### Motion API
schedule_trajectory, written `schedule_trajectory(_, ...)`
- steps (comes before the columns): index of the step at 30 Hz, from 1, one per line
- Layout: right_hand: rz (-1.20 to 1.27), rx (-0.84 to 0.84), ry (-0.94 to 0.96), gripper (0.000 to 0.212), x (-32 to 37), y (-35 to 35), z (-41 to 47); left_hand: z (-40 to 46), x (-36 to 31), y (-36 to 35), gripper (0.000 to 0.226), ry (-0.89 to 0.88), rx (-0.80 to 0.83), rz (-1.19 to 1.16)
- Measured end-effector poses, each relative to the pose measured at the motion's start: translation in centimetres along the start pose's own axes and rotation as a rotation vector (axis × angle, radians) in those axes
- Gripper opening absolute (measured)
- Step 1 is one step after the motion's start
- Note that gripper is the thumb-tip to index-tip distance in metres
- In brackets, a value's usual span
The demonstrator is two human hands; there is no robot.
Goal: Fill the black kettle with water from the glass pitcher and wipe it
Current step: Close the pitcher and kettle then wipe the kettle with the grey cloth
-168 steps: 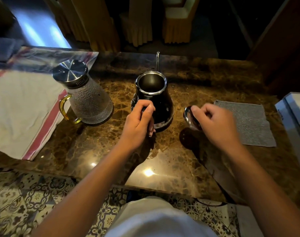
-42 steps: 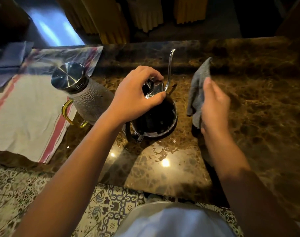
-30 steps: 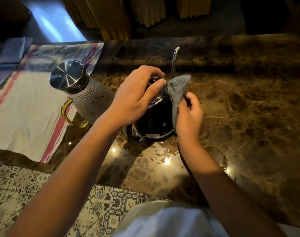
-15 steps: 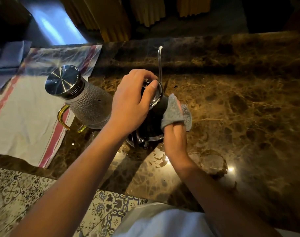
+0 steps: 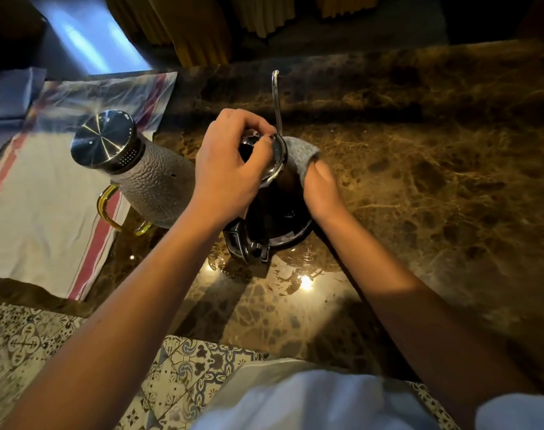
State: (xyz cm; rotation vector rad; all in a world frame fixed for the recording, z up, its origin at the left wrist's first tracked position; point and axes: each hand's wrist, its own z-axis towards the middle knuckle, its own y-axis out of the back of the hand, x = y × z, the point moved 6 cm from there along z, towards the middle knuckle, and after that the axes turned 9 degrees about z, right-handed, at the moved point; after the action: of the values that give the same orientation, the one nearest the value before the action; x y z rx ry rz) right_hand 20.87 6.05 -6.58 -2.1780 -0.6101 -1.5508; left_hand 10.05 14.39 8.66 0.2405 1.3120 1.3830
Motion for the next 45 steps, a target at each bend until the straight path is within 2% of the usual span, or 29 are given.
schedule_trajectory(2,0.190,-0.024,0.028,0.038,0.0,0.4,-2.9,0.1,0.0,-0.1,0.010,0.005,0.005,0.001)
schedule_trajectory(6,0.381,-0.070,0.197,0.062,2.1,0.4,-9.0,0.1,0.3,-0.1,0.013,0.004,0.017,-0.008)
schedule_trajectory(8,0.441,-0.061,0.302,0.054,4.3,-0.4,-9.5,0.1,0.3,-0.2,0.014,-0.004,0.018,-0.012)
schedule_trajectory(11,0.589,-0.094,0.314,0.035,6.1,-1.0,-7.5,0.1,0.4,-0.2,0.013,-0.001,0.004,-0.023)
schedule_trajectory(14,0.491,-0.008,0.384,0.039,6.9,-1.2,-6.1,0.0,0.5,-0.1,0.011,-0.002,-0.005,-0.039)
schedule_trajectory(17,0.154,-0.051,0.424,0.036,4.9,-1.0,-4.9,0.1,0.3,0.0,0.009,-0.015,-0.003,-0.031)
schedule_trajectory(19,0.051,-0.072,0.355,0.037,2.0,-0.4,-3.7,0.1,0.2,0.0,0.009,-0.022,-0.001,-0.029)
schedule_trajectory(22,0.065,-0.107,0.245,0.046,-1.1,0.5,-3.4,0.2,0.1,-0.2,0.013,-0.032,0.016,0.009)
schedule_trajectory(23,0.047,-0.116,0.276,0.050,-1.0,0.2,-4.4,0.2,0.1,-0.3,0.015,-0.024,0.014,0.032)
schedule_trajectory(26,0.016,-0.099,0.520,0.056,1.6,-2.3,-8.4,0.5,0.2,-0.4,0.018,0.033,-0.029,0.071)
schedule_trajectory(28,0.164,-0.082,0.552,0.051,3.1,-3.2,-9.0,0.5,0.3,-0.5,0.019,0.051,-0.059,0.084)
schedule_trajectory(30,0.279,-0.123,0.494,0.042,4.0,-2.9,-7.9,0.5,0.4,-0.6,0.020,0.058,-0.077,0.098)
schedule_trajectory(33,0.215,-0.188,0.450,0.026,3.9,-1.6,-5.6,0.5,0.5,-0.6,0.021,0.067,-0.072,0.103)
schedule_trajectory(39,0.033,-0.229,0.345,0.064,-0.8,-0.7,-4.3,0.6,0.5,-0.5,0.023,0.082,-0.071,0.097)
schedule_trajectory(43,-0.078,-0.215,0.635,0.056,3.4,-3.2,-7.2,0.6,0.6,-0.5,0.023,0.094,-0.074,0.070)
schedule_trajectory(45,-0.073,-0.213,0.710,0.056,5.0,-4.2,-7.9,0.6,0.7,-0.4,0.023,0.109,-0.078,0.057)
